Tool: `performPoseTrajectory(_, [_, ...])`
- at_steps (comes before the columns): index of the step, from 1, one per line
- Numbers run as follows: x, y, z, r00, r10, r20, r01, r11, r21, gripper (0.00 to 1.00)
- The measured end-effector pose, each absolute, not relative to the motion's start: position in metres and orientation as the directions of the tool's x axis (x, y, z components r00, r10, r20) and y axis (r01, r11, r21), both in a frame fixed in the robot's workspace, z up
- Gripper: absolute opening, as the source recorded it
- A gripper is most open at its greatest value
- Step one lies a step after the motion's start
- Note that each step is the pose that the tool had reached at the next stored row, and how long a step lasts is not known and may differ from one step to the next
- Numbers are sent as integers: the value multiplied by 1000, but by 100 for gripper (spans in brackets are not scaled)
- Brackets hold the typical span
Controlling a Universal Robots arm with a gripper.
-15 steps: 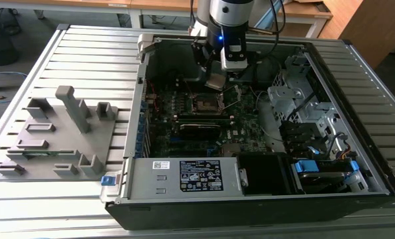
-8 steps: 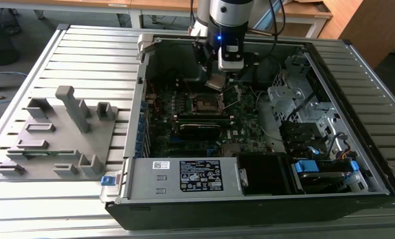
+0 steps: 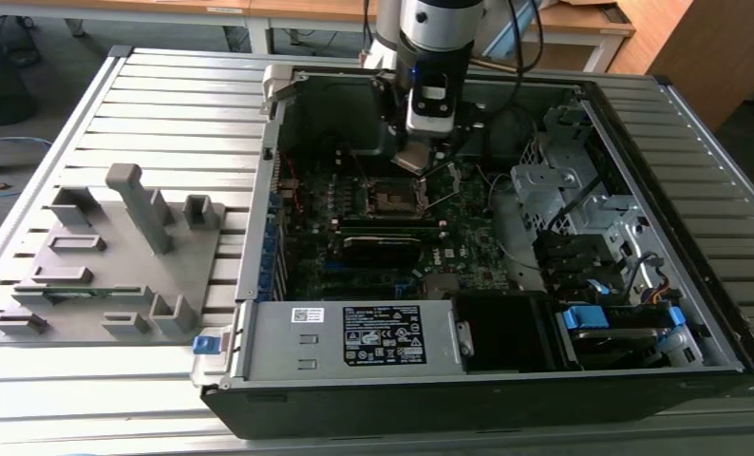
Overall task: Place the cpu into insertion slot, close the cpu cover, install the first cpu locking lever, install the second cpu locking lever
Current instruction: 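Place the cpu into insertion slot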
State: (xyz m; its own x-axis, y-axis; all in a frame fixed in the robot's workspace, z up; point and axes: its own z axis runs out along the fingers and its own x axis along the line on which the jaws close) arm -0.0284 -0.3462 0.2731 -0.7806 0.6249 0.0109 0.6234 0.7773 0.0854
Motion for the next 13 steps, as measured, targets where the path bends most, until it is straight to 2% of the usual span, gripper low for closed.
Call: performPoseTrajectory(13, [-28, -346, 272, -617, 787, 11, 785, 614, 85, 54])
